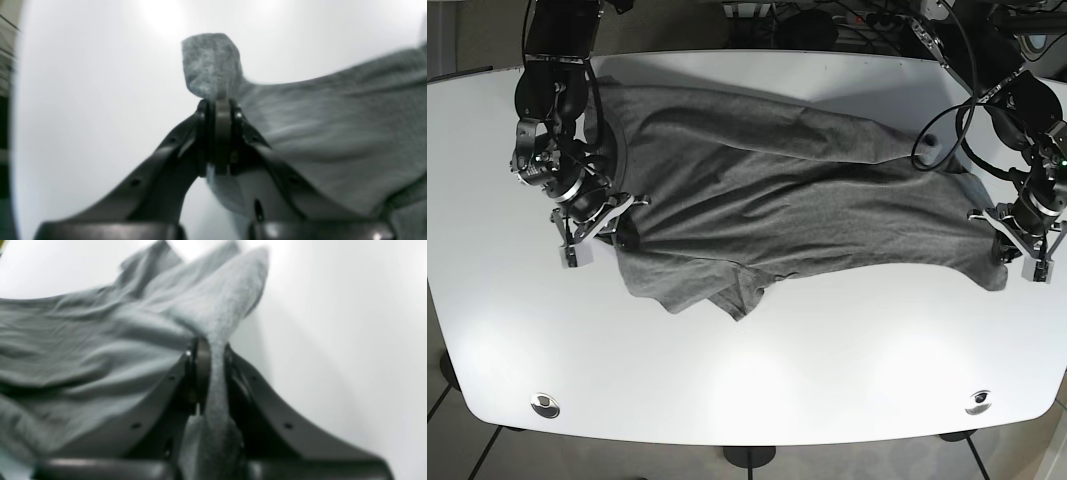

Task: Fold the T-shirt properly
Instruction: 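Regrasp the shirt's hem corners with both grippers, then lift the shirt with both grippers and swing it flat onto the table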

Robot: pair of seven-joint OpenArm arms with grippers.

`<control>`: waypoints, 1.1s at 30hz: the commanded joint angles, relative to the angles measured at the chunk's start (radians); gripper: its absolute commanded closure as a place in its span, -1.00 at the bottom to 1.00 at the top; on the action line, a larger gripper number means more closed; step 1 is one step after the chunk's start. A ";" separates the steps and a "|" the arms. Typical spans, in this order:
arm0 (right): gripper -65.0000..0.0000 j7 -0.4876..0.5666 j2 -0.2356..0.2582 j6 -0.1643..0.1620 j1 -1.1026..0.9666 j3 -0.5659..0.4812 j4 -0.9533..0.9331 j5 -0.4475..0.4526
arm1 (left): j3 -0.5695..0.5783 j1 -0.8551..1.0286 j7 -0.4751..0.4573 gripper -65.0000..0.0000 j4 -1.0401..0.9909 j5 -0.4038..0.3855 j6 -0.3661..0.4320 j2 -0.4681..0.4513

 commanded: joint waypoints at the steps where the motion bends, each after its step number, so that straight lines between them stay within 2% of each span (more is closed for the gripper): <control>1: 0.94 -0.001 0.009 0.005 0.083 0.002 0.030 0.016 | 0.023 -0.078 -0.008 1.00 0.030 -0.013 -0.001 -0.020; 4: 0.94 -0.030 0.039 0.005 0.186 0.002 0.011 0.020 | 0.060 -0.193 0.000 1.00 -0.011 -0.009 -0.001 -0.022; 7: 0.94 -0.067 0.048 0.005 0.318 0.002 -0.021 0.022 | 0.115 -0.348 -0.001 1.00 -0.120 -0.009 -0.001 -0.048; 10: 0.94 -0.105 0.052 0.008 0.471 0.001 -0.062 0.020 | 0.161 -0.528 -0.006 1.00 -0.249 -0.009 -0.001 -0.058; 13: 0.94 -0.145 0.087 0.011 0.680 -0.004 -0.115 0.025 | 0.201 -0.758 -0.008 1.00 -0.407 -0.010 0.006 -0.100; 17: 0.94 -0.200 0.093 0.016 0.910 -0.005 -0.173 0.025 | 0.227 -0.956 -0.078 1.00 -0.530 -0.009 0.016 -0.146; 20: 0.94 -0.240 0.093 0.016 1.031 -0.005 -0.178 0.025 | 0.272 -1.047 -0.089 1.00 -0.574 -0.013 0.016 -0.190; 22: 0.94 -0.263 0.093 0.018 1.065 -0.005 -0.174 0.025 | 0.280 -1.053 -0.089 1.00 -0.565 -0.015 0.016 -0.201; 25: 0.94 -0.279 0.093 0.047 1.060 0.001 -0.174 0.027 | 0.278 -1.045 -0.086 1.00 -0.525 -0.015 0.011 -0.226; 30: 0.94 -0.279 0.090 0.050 0.801 0.041 -0.016 0.027 | 0.218 -0.815 -0.086 1.00 -0.404 -0.015 0.008 -0.243; 33: 0.94 -0.279 0.082 0.050 0.557 0.079 0.089 0.027 | 0.152 -0.608 -0.086 1.00 -0.309 -0.016 0.006 -0.240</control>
